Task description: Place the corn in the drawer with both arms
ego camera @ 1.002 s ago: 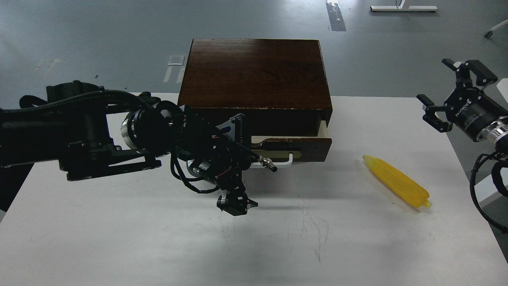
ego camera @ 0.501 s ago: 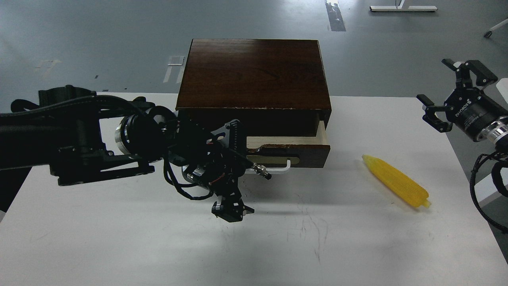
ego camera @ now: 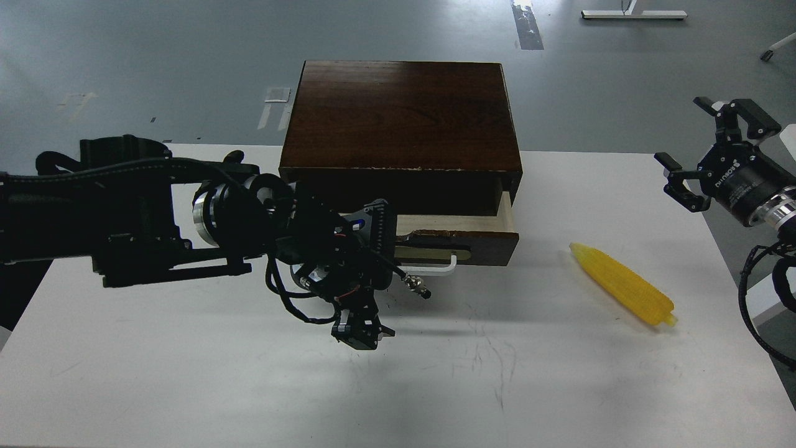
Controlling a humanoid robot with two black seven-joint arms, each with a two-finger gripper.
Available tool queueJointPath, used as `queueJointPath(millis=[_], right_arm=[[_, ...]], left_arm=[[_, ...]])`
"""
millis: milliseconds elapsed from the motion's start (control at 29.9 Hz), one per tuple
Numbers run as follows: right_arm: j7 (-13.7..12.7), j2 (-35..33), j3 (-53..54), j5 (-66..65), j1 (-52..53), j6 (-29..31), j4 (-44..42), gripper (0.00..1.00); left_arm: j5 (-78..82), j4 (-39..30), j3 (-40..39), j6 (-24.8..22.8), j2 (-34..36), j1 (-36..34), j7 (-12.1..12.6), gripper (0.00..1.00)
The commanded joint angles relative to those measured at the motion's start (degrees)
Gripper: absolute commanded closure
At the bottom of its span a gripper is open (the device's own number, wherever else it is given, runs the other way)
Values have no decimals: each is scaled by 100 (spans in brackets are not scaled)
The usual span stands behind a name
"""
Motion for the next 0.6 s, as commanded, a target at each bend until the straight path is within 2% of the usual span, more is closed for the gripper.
queueJointPath(millis=[0,568], right_arm=[[0,-2,5,0,-14,-1,2,0],[0,-2,5,0,-41,-1,11,0]], left_arm=[[12,-1,41,8,-107,-10,19,2],[12,8,208,8,-239,-203,19,2]])
